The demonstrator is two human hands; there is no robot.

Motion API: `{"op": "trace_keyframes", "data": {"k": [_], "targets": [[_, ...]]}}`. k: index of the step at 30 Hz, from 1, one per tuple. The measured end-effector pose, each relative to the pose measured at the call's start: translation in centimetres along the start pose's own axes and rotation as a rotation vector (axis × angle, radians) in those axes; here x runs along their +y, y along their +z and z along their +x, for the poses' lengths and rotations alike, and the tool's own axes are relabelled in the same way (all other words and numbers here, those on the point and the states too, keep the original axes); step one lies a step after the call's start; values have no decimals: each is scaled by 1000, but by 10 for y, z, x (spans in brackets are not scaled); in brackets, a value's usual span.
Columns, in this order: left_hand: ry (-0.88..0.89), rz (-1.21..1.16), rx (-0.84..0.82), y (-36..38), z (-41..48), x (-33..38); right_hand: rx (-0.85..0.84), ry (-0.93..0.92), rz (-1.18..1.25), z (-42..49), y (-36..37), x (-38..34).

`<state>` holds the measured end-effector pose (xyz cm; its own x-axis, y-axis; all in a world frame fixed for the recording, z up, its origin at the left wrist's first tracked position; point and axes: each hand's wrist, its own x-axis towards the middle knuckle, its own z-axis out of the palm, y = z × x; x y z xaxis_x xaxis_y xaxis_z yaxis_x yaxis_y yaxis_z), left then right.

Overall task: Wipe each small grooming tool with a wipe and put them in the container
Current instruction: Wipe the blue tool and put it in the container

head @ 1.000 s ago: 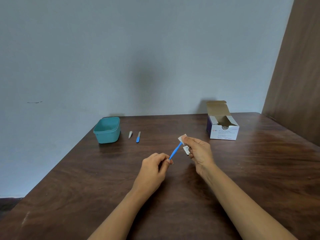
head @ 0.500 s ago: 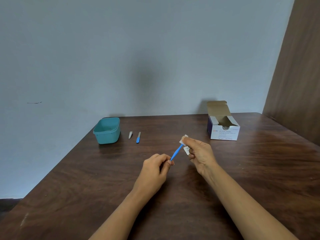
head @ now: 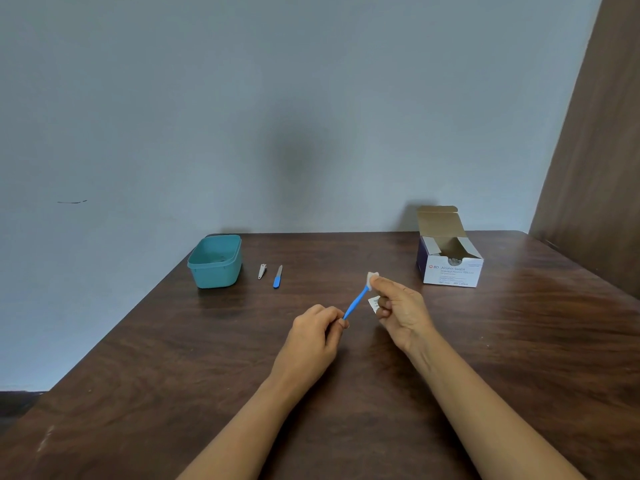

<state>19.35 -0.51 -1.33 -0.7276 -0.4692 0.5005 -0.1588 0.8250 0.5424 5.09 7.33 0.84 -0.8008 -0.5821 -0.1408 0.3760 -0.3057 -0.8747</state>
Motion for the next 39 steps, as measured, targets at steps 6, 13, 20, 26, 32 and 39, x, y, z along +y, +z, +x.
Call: {"op": "trace_keyframes", "data": {"k": [6, 13, 20, 26, 32, 39], "targets": [[29, 20, -17, 1, 2, -3, 14, -26, -50, 3, 1, 2], [11, 14, -7, 1, 3, -5, -22, -131, -142, 3, 2, 6], [4, 22, 22, 2, 4, -9, -134, -89, -7, 3, 3, 3], [18, 5, 24, 1, 5, -8, -133, -91, 108, 3, 4, 3], [28, -1, 26, 1, 6, -7, -87, -147, -40, 1, 4, 4], [16, 6, 36, 2, 6, -9, -113, -146, 12, 2, 4, 2]]}}
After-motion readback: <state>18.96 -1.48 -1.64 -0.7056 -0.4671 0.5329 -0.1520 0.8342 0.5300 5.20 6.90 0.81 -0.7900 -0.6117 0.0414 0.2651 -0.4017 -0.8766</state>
